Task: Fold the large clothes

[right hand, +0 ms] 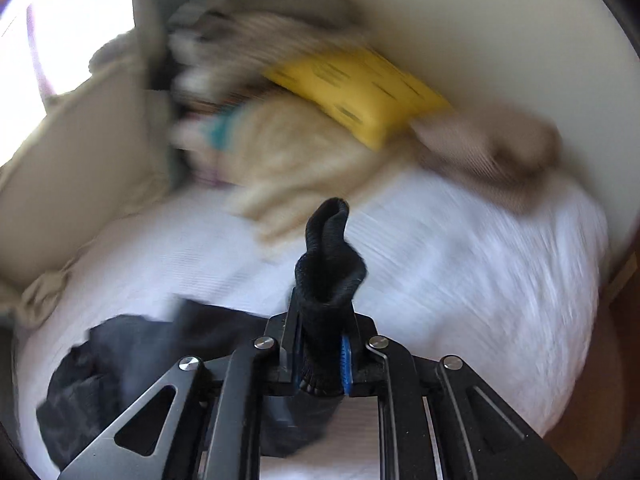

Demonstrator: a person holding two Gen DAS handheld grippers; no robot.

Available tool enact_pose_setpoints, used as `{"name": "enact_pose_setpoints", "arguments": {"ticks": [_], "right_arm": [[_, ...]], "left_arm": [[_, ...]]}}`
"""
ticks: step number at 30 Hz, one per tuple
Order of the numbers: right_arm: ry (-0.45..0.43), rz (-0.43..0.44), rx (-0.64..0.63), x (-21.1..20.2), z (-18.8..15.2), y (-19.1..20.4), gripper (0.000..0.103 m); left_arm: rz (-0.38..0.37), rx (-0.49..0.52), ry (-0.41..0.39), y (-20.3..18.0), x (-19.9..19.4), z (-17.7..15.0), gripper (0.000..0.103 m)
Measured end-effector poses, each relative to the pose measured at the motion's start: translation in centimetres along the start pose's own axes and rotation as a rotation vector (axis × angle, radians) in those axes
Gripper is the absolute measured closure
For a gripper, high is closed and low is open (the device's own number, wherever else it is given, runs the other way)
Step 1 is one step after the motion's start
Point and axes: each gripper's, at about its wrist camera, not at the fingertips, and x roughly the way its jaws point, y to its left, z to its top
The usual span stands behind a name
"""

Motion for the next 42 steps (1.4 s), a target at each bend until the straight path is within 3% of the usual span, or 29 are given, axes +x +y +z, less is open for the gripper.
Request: {"name": "enact_pose_setpoints", "arguments": {"ticks": [3, 6, 11, 14, 19, 25, 28, 30, 32, 36, 42], "right_arm": [[-0.1, 0.118, -0.192, -4.3, -0.6, 7.3, 0.098], [-0.143, 0.222, -0.331, -6.6, -2.2, 13.4, 0.098], [-0.081, 0.441, -0.53, -8.7, -7.5, 23.0, 0.098], [-0.024, 0.524, -0.637, -9.0, -11.3, 27.6, 0.098], [0.11, 0.571, -0.763, -7.5, -18.5, 32.9, 0.098], [0.234, 0.557, -0.869, -3.7, -24.8, 37.0, 0.098], [0.345, 0.581, -0.871, -2.4, -27.1, 37.8, 0.09], [0.414, 0.625, -0.821, -2.4, -27.1, 37.3, 0.047], [0.383, 0.669, -0.769, -3.5, -25.6, 36.5, 0.033], [0.334, 0.711, -0.683, -5.0, -21.2, 34.7, 0.029], [0.257, 0.639, -0.516, -4.6, -14.4, 30.1, 0.028]], "left_arm": [[-0.01, -0.016, -0.007, 0.3, -0.3, 0.1, 0.002], [-0.019, -0.025, -0.007, 0.4, -0.5, 0.2, 0.002], [-0.044, -0.039, -0.007, 0.5, -0.8, 0.2, 0.002], [-0.057, -0.051, -0.009, 0.9, -1.0, 0.3, 0.002], [-0.067, -0.089, 0.012, 1.9, -0.7, 0.2, 0.002], [-0.059, -0.108, 0.047, 2.9, 0.0, -0.1, 0.002], [-0.051, -0.108, 0.064, 3.5, 0.4, -0.3, 0.002], [-0.051, -0.116, 0.08, 4.0, 0.7, -0.5, 0.002], [-0.053, -0.129, 0.102, 4.5, 1.2, -0.8, 0.002], [-0.072, -0.141, 0.154, 4.8, 2.4, -1.6, 0.002], [-0.192, -0.145, 0.275, 2.7, 5.2, -3.4, 0.007]]}}
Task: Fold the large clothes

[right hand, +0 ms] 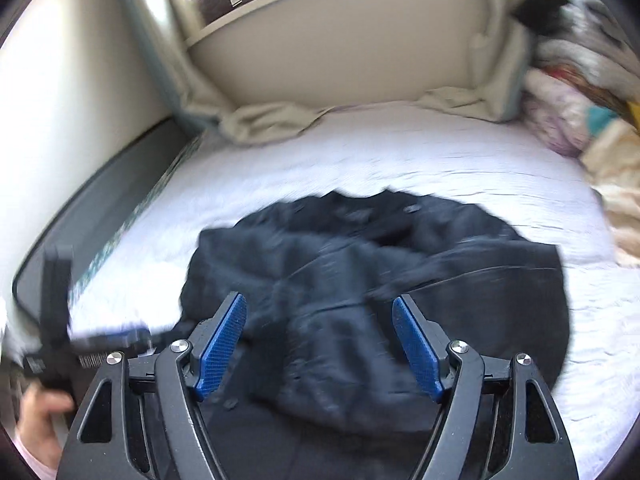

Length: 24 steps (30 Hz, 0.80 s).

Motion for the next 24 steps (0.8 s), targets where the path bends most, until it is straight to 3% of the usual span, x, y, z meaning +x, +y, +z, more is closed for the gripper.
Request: {"name": "enact_pose_setpoints", "arguments": {"ticks": [6, 12, 15, 17, 18, 21, 24], "right_arm": [[-0.038, -0.017, 0.14, -2.2, 1.4, -4.7, 0.028], [-0.048, -0.006, 0.214, -3.0, 1.7, -7.0, 0.028], [-0.051, -0.005, 0.251, -3.2, 1.9, -8.1, 0.028], [-0.053, -0.004, 0.275, -3.3, 2.0, -8.8, 0.027], [-0.054, -0.005, 0.287, -3.3, 2.1, -9.0, 0.027], [-0.058, -0.013, 0.309, -3.6, 2.2, -9.8, 0.027], [-0.064, -0.032, 0.32, -3.9, 2.1, -10.3, 0.027]], "left_arm": [[-0.125, 0.004, 0.126, -2.3, 4.5, -0.7, 0.02], [-0.192, -0.045, 0.18, -2.8, 7.9, -0.8, 0.028], [-0.244, -0.069, 0.194, -2.7, 8.9, -0.6, 0.057], [-0.255, -0.081, 0.2, -2.6, 9.4, -0.4, 0.088], [-0.273, -0.086, 0.203, -2.6, 9.4, -0.4, 0.095], [-0.298, -0.093, 0.179, -3.0, 8.3, 0.0, 0.099], [-0.303, -0.041, 0.102, -3.6, 4.7, 0.9, 0.099]]}}
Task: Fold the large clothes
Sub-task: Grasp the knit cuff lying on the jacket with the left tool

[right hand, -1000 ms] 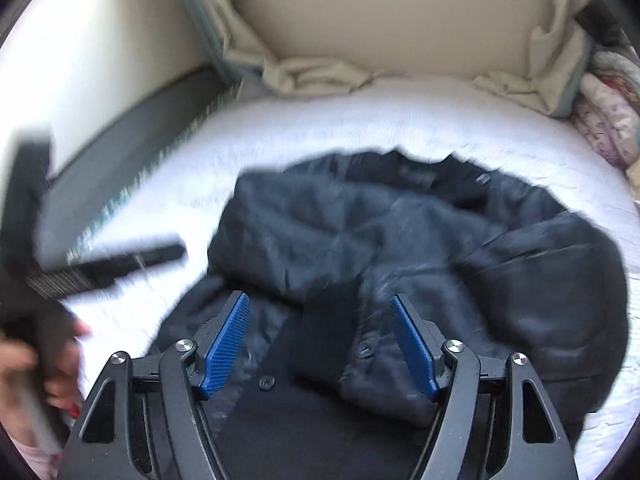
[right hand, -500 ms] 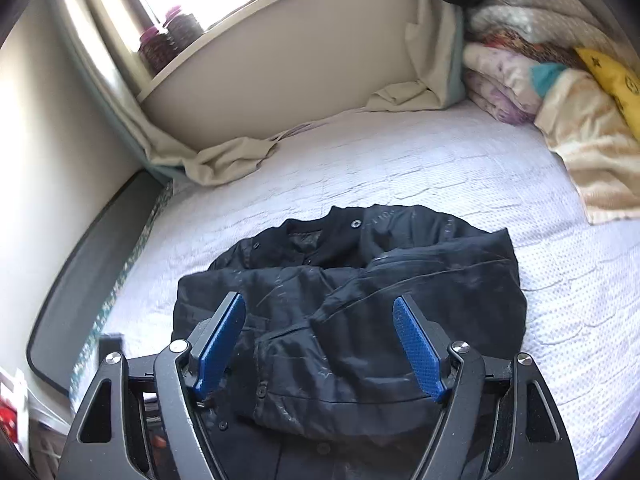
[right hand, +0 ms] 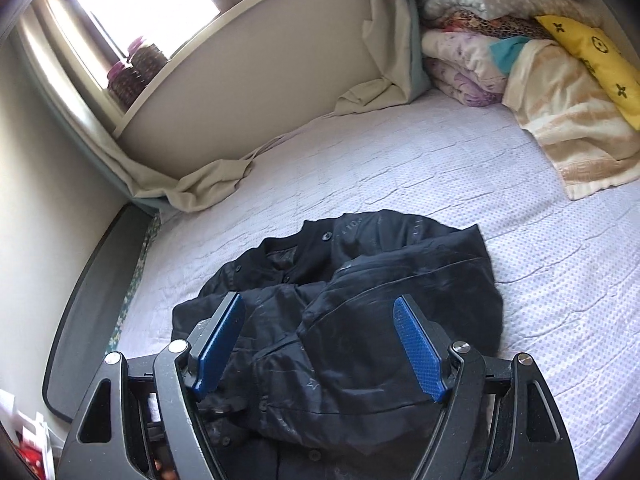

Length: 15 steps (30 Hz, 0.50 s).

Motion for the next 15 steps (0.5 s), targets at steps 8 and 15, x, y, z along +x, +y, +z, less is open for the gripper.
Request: {"name": "enact_pose_setpoints", "arguments": {"ticks": [8, 15], "right_arm": [[-0.002, -0.062, -0.007, -0.1, 0.1, -0.6, 0.027], [0.049, -0.117, -0.017, 1.5, -0.3, -0.8, 0.027]], "left_arm": [[0.237, 0.085, -0.188, 1.1, -7.5, 1.5, 0.099], [0.346, -0.04, -0.134, 6.4, -7.3, 1.6, 0.098]]}}
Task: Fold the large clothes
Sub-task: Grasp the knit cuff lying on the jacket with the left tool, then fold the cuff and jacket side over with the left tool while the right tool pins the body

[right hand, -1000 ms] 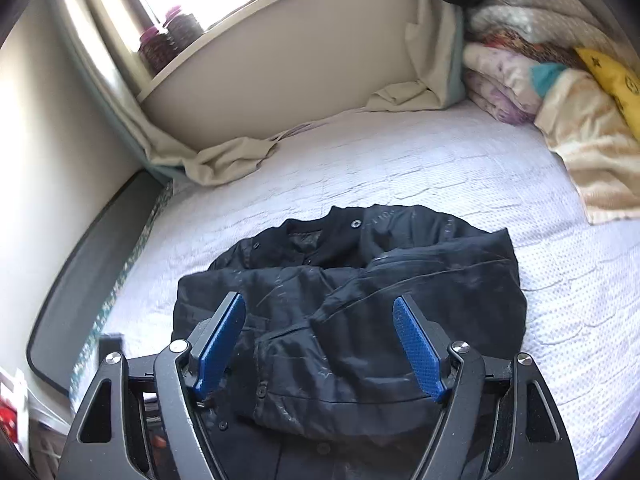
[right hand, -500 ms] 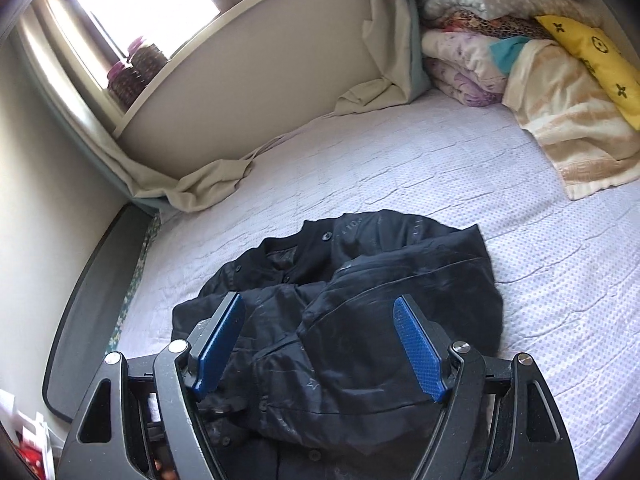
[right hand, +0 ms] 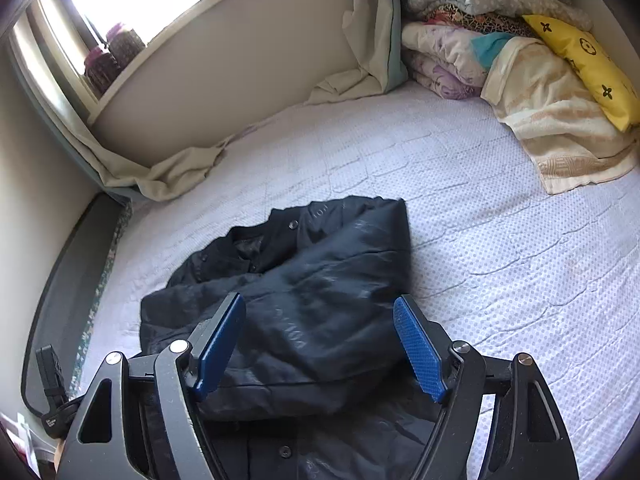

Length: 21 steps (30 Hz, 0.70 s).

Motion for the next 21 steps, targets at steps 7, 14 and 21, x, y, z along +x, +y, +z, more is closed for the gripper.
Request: {"name": "enact_pose_setpoints", "arguments": {"ticks": [7, 14, 21], "right_arm": [[0.067, -0.058, -0.023, 2.1, -0.5, -0.1, 0.035], [0.05, -0.054, -0.127, 3.4, -0.3, 1.7, 0.064], [0.053, -0.059, -0.28, 7.7, -0.3, 4.7, 0.066]], "left_arm": [[0.078, 0.027, 0.073, 0.8, 3.1, -1.2, 0.098], [0.118, 0.091, -0.079, -1.5, -1.4, -0.5, 0.075], [0.073, 0.173, -0.146, -4.6, -1.0, 0.0, 0.058]]}}
